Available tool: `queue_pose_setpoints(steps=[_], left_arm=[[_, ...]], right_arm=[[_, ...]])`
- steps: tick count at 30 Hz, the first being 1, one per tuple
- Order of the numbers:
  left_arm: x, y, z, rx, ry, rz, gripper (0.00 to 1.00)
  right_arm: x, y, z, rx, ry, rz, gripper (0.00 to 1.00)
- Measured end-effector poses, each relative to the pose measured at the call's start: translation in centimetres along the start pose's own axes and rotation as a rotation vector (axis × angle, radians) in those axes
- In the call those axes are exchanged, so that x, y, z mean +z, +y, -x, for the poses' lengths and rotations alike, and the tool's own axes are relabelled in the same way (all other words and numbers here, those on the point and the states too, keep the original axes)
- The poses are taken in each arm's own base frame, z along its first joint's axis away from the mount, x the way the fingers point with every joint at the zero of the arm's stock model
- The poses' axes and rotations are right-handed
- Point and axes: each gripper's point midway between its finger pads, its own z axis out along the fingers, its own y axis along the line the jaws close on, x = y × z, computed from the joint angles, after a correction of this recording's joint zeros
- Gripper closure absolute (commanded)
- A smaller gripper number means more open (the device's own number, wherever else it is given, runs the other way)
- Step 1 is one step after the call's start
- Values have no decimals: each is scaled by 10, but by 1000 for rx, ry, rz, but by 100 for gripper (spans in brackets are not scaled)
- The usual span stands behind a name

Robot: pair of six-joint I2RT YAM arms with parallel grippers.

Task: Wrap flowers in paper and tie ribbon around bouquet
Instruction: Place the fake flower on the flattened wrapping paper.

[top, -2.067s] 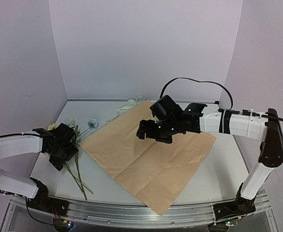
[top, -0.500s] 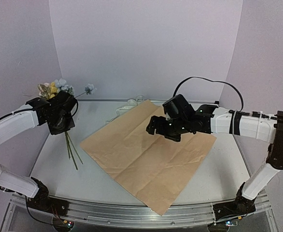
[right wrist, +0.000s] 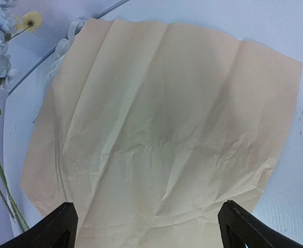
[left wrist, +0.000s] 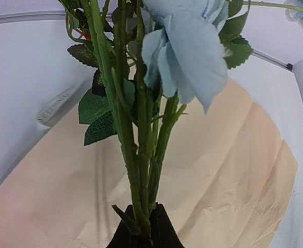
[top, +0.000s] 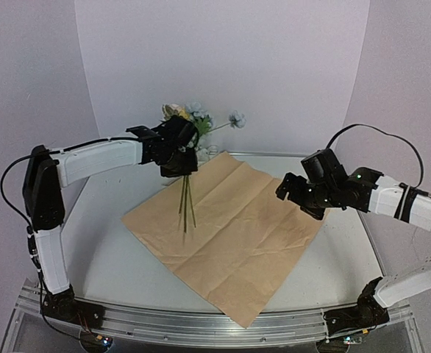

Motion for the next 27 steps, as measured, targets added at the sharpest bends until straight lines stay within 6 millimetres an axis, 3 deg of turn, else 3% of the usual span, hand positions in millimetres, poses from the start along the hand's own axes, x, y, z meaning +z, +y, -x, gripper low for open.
queue_pose_setpoints(steps=[7,14,18,27], left_arm=[[63,-60,-28,31,53,-72,100],[112,-86,-54,15,103,-95,100],[124,-87,-63,-15,128,-96,100],[130,-88,-74,-55,169,-111,100]], right_arm=[[-19,-20,7,27,-46,-5,2],[-22,-29,2,24,-35,-20,2],[-20,-34,-3,19,-23,-33,2],[-18,-35,-6,15,-9,-40,2]])
